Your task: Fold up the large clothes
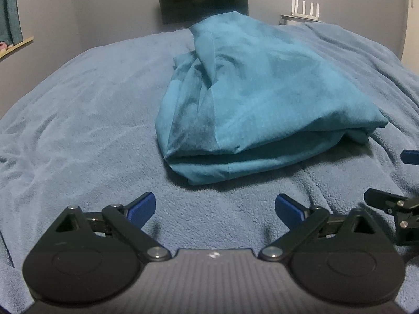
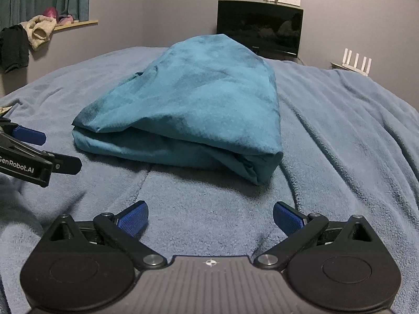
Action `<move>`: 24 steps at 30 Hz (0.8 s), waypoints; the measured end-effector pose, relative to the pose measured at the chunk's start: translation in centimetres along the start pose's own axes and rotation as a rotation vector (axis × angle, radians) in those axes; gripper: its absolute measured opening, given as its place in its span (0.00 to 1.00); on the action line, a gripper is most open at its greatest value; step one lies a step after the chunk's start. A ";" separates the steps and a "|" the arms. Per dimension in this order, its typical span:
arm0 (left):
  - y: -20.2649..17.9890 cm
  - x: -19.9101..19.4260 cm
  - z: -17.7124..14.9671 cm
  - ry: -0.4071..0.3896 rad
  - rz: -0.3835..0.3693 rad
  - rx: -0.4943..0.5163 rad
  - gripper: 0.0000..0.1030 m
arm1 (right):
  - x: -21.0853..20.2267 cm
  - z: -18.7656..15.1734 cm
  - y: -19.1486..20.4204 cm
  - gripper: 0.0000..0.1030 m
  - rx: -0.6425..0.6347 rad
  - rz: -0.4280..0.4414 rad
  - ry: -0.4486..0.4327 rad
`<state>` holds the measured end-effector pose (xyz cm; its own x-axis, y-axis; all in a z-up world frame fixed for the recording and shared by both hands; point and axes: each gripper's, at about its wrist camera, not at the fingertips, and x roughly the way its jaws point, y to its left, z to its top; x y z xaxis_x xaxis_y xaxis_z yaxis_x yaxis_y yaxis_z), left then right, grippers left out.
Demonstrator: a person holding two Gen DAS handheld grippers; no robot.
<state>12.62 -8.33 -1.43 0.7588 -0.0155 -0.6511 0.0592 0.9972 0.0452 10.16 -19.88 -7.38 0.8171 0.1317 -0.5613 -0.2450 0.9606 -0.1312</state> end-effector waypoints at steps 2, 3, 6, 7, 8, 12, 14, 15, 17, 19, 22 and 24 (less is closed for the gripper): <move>-0.1 0.0 0.0 0.000 0.000 0.007 0.96 | 0.0 0.0 0.0 1.00 0.004 -0.002 0.003; -0.1 0.0 0.0 0.000 0.000 0.009 0.96 | 0.0 0.0 -0.1 1.00 0.006 -0.003 0.005; -0.2 0.1 0.1 0.001 0.000 0.010 0.96 | 0.1 0.0 -0.1 1.00 0.013 -0.007 0.010; -0.2 0.1 0.1 0.001 0.000 0.010 0.96 | 0.1 0.0 -0.1 1.00 0.015 -0.009 0.013; -0.2 0.1 0.1 0.001 0.000 0.010 0.96 | 0.2 -0.1 -0.1 1.00 0.016 -0.010 0.015; -0.2 0.1 0.0 0.002 -0.001 0.013 0.96 | 0.3 -0.1 0.0 1.00 0.017 -0.012 0.021; -0.2 0.2 0.0 0.002 -0.001 0.012 0.96 | 0.3 -0.1 0.0 1.00 0.016 -0.011 0.024; -0.3 0.2 0.0 0.002 0.000 0.012 0.96 | 0.3 -0.2 0.0 1.00 0.016 -0.011 0.026; -0.3 0.2 0.0 0.002 0.000 0.013 0.96 | 0.4 -0.2 0.1 1.00 0.014 -0.012 0.028; -0.3 0.2 0.0 0.002 0.000 0.012 0.96 | 0.4 -0.2 0.0 1.00 0.014 -0.011 0.029; -0.3 0.2 0.0 0.002 0.000 0.011 0.96 | 0.5 -0.2 -0.1 1.00 0.015 -0.011 0.031; -0.3 0.2 0.0 0.002 0.000 0.012 0.96 | 0.5 -0.1 -0.1 1.00 0.016 -0.010 0.032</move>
<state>12.75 -8.62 -1.54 0.7574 -0.0155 -0.6528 0.0669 0.9963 0.0539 10.55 -19.99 -7.77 0.8021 0.1142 -0.5862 -0.2285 0.9656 -0.1244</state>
